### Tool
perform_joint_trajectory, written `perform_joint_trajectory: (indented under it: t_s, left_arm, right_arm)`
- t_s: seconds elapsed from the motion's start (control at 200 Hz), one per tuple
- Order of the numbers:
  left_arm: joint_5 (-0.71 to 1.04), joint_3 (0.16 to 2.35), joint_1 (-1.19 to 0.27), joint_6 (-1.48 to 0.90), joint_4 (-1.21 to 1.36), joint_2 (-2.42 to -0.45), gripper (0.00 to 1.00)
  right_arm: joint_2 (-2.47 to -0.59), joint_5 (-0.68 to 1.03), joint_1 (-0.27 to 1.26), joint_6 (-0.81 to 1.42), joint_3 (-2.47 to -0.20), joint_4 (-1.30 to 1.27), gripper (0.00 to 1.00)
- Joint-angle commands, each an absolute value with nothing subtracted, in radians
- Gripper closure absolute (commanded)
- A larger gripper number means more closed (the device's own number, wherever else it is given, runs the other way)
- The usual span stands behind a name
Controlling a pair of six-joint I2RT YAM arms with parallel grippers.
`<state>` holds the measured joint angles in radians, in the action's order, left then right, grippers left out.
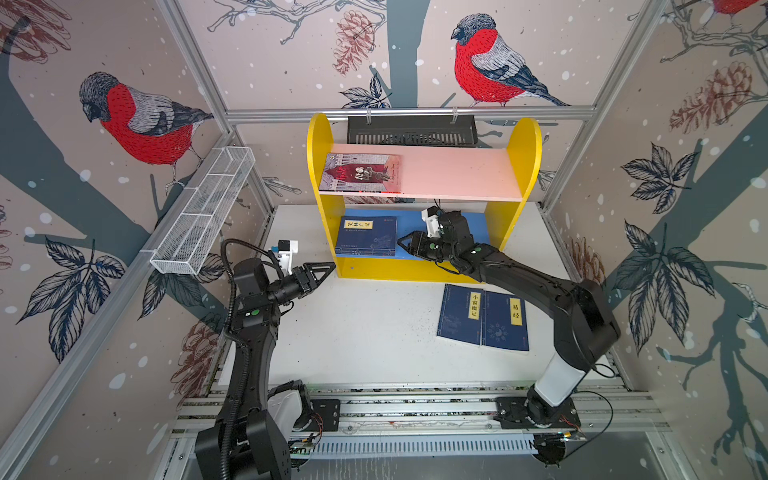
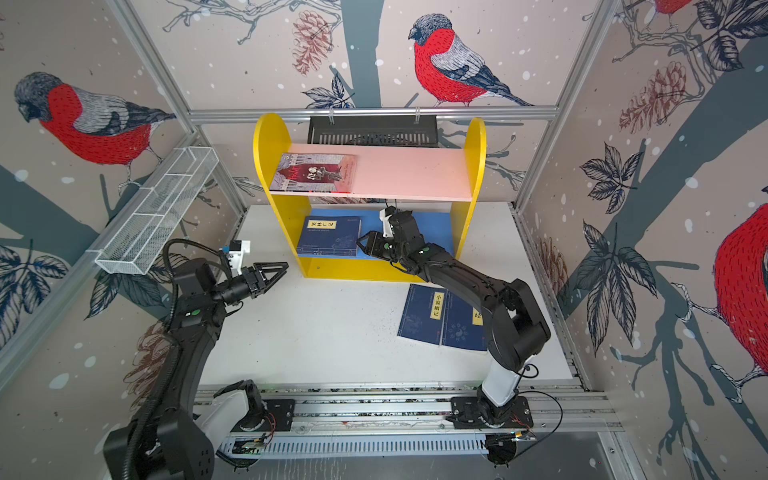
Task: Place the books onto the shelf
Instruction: 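Open the right gripper and withdraw it toward the paperbacks on the table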
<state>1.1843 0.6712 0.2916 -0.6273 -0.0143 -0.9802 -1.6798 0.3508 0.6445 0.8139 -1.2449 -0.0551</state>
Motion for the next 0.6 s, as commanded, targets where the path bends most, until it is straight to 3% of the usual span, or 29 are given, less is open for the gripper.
perform_joint_trajectory:
  t_s: [0.0,0.25,0.345,0.595]
  left_arm:
    - [1.164,0.713,0.295,-0.462,-0.130,-0.971,0.43]
    - [1.191,0.763,0.295,-0.226,-0.307,-0.953,0.39]
    - [1.274,0.770,0.295,-0.206,-0.314,-0.963,0.38]
    - [1.329,0.678,0.295,-0.548,-0.007,-0.929,0.37]
  right_arm:
    - [-1.594,0.280,0.680,0.783,-1.178,-0.041,0.49]
    - [-1.333,-0.021,0.879,0.778,-0.970,0.116,0.48]
    - [-1.222,-0.149,0.953,0.835,-0.877,0.164,0.47]
    - [-1.002,-0.368,0.980,1.047,-0.653,0.244,0.43]
